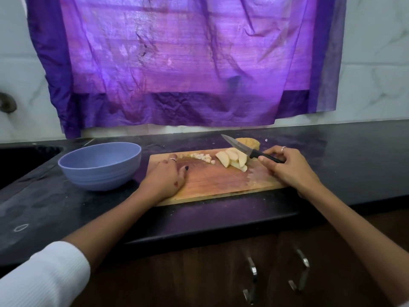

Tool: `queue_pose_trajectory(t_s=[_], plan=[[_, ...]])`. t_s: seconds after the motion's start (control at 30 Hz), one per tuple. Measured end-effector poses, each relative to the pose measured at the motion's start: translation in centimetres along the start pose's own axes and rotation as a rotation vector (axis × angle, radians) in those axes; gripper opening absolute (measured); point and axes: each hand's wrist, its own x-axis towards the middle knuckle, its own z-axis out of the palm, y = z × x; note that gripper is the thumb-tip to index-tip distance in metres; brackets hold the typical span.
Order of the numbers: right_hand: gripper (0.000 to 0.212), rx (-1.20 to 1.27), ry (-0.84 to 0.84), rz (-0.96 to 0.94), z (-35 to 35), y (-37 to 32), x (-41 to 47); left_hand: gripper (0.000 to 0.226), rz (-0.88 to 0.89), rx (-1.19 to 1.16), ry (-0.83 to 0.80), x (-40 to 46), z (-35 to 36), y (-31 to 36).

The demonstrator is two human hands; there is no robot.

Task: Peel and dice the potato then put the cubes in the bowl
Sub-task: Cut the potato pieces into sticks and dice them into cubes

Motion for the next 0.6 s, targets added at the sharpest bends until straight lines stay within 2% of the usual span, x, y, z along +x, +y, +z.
queue_pose_trajectory(t_s=[0.37, 0.6], plan=[[0.017, -0.032, -0.009, -0.013, -1.1, -1.6, -3.8, 0.059, 0.017, 0.044, -0.029, -3.2, -0.4, -0.6], [0.01, -0.03, 0.027, -0.035, -2.1, -3.3, -8.3, 0.057, 0.04, 0.021, -0.056, -7.5, -2.0, -0.6]])
